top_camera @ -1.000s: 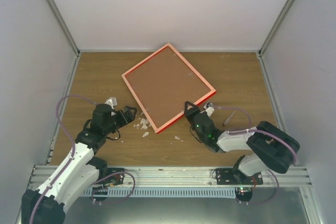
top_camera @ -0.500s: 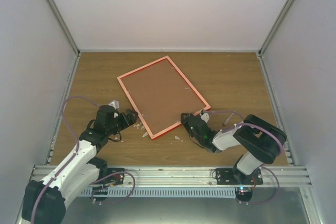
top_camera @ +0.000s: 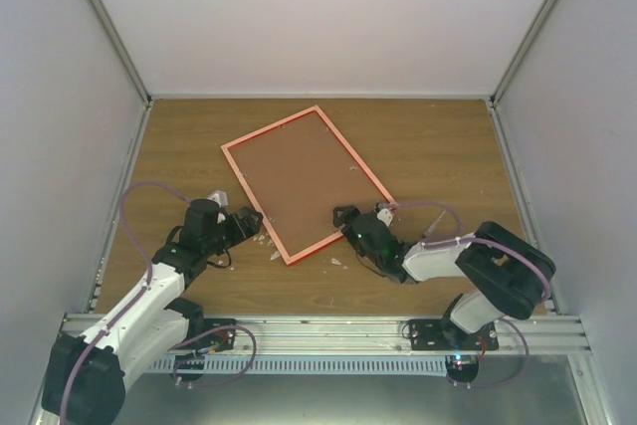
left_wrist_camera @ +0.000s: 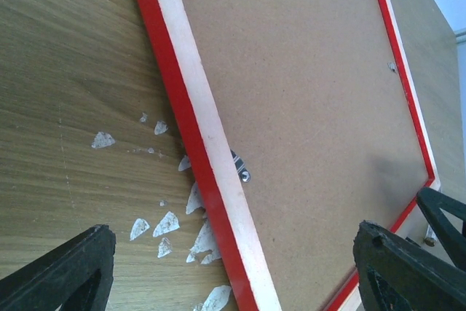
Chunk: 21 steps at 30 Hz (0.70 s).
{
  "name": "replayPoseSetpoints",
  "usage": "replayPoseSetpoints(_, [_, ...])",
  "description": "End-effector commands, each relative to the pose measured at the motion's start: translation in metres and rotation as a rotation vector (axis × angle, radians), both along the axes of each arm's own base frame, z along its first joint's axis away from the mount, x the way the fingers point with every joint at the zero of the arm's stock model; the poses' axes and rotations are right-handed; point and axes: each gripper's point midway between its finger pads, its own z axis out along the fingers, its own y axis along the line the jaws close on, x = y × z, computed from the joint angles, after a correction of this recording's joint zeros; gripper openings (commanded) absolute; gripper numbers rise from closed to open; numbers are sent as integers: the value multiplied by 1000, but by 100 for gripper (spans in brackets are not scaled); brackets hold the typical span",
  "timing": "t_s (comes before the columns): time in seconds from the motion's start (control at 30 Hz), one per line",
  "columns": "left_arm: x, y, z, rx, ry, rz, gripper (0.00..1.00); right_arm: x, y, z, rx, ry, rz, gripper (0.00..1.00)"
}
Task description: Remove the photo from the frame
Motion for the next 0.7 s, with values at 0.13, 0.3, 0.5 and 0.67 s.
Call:
replayPoseSetpoints(0.13, [9, -1, 1, 12, -24, -11, 89, -14, -21, -1, -289, 53, 116, 100])
replayPoseSetpoints(0.3, [11, -5, -3, 7, -10, -23, 89, -9, -25, 13, -397, 27, 209, 100])
replayPoseSetpoints(0.5, [14, -7, -3, 2, -9, -29, 90, 33, -55, 57, -524, -138, 288, 100])
replayPoseSetpoints(0.67, [17, -13, -7, -11, 2, -50, 90, 78, -90, 77, -609, -209, 333, 100])
